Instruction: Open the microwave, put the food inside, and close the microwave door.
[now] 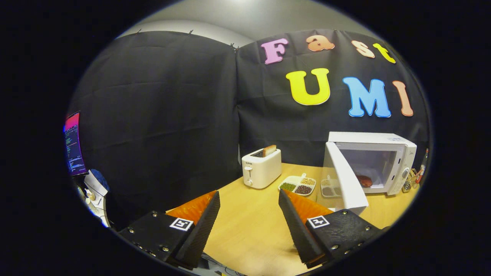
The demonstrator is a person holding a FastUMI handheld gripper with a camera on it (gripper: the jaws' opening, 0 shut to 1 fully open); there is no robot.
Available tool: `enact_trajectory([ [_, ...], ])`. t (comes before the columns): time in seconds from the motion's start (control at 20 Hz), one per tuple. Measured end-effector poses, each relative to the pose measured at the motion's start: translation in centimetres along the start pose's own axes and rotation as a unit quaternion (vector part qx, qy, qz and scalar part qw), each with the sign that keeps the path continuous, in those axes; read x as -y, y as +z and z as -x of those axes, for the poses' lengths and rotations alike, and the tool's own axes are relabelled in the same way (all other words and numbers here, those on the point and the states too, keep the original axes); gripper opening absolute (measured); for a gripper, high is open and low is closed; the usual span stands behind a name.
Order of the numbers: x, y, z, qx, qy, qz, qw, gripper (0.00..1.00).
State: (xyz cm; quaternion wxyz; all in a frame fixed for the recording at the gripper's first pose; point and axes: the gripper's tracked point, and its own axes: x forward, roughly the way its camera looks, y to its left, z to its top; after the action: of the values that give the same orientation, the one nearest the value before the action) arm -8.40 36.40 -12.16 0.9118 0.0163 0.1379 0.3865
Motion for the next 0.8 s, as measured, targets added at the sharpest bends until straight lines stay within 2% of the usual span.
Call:
enact_trajectory([
  [0.05,0.2,-0.8,-0.1,-0.009,-0.002,-0.004,1.000,0.89],
  [0.15,1.7,-2.1,-0.1,-0.024,-0.024,-0.004,0.999,0.75],
  [0.2,2.4,-2.7,-0.2,-0.032,-0.034,-0.002,0.999,0.57],
  [0.25,3.3,-3.1,-0.3,-0.039,-0.046,0.000,0.998,0.47],
  [0.3,4.2,-3.4,-0.4,-0.042,-0.059,0.000,0.997,0.30],
  [0.35,5.3,-3.4,-0.4,-0.040,-0.074,-0.002,0.996,0.22],
  [0.4,5.8,-3.9,-0.6,-0.047,-0.073,-0.006,0.996,0.06],
  [0.5,6.3,-4.8,-0.2,-0.066,-0.065,-0.016,0.996,0.04],
  [0.55,6.6,-5.0,-0.6,-0.069,-0.068,-0.015,0.995,0.01],
  [0.8,10.1,-5.1,0.2,-0.073,-0.093,0.001,0.993,0.01],
])
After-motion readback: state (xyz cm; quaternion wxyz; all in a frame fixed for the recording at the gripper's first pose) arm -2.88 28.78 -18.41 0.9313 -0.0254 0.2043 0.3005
